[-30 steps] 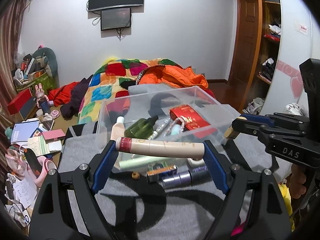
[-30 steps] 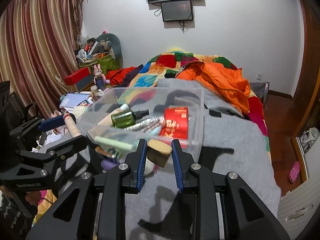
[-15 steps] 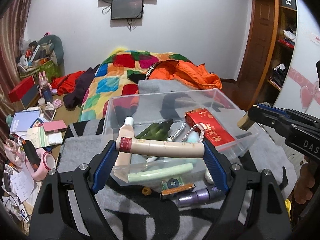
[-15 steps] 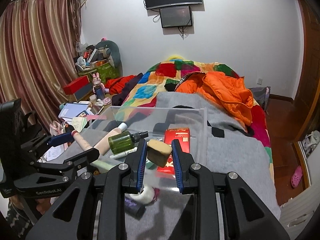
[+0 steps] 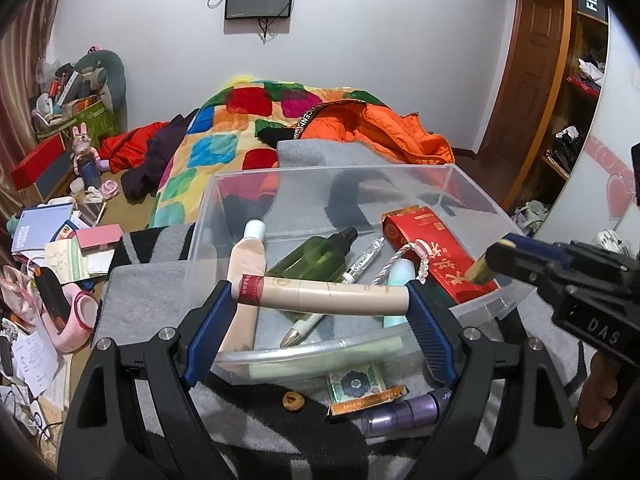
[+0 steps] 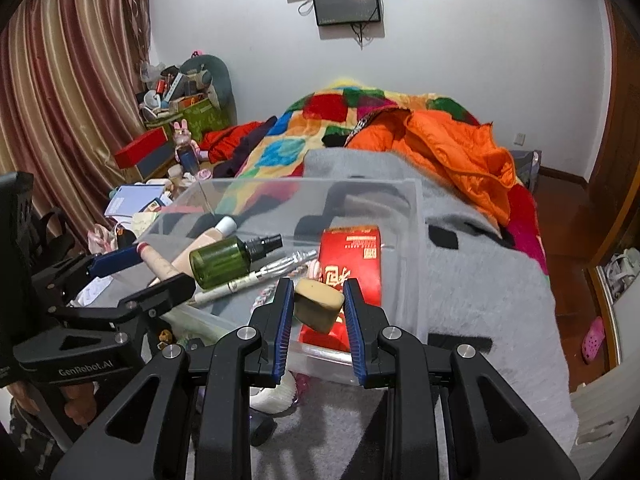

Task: Organize objects
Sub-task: 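Place beige tube into box with left tool while right tool drops eraser in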

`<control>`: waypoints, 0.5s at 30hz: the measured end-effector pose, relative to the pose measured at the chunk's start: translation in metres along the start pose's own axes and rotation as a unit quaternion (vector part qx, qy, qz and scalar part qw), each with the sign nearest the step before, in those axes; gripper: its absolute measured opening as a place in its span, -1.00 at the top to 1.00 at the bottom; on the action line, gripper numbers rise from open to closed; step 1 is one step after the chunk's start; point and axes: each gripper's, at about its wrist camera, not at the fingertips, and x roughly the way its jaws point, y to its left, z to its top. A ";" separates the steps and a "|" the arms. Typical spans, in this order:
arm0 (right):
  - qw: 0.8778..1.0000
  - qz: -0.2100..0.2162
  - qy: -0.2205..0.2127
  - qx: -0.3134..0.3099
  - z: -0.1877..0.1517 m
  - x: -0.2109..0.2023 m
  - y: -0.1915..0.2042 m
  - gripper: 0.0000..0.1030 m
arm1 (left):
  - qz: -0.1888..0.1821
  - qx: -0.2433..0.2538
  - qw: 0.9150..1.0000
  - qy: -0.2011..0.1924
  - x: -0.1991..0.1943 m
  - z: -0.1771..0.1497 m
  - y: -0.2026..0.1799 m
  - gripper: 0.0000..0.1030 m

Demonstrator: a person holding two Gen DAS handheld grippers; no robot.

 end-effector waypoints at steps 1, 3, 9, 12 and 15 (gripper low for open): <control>1.000 0.002 0.004 0.002 -0.001 0.002 -0.001 0.56 | -0.002 -0.002 1.000 0.002 0.000 0.000 0.001 -0.64; 1.000 0.007 0.011 0.006 -0.003 0.005 -0.001 0.56 | -0.005 -0.007 1.000 0.005 0.001 0.000 0.003 -0.66; 1.000 0.013 0.010 0.000 -0.009 0.001 0.006 0.53 | -0.001 -0.011 1.000 0.005 -0.003 -0.002 0.004 -0.74; 1.000 0.005 0.008 -0.006 -0.009 -0.002 0.008 0.53 | -0.004 -0.010 1.000 0.007 -0.008 -0.002 0.003 -0.74; 1.000 0.010 0.005 -0.007 -0.009 -0.007 0.009 0.52 | -0.001 0.000 1.000 0.003 -0.015 -0.003 0.000 -0.75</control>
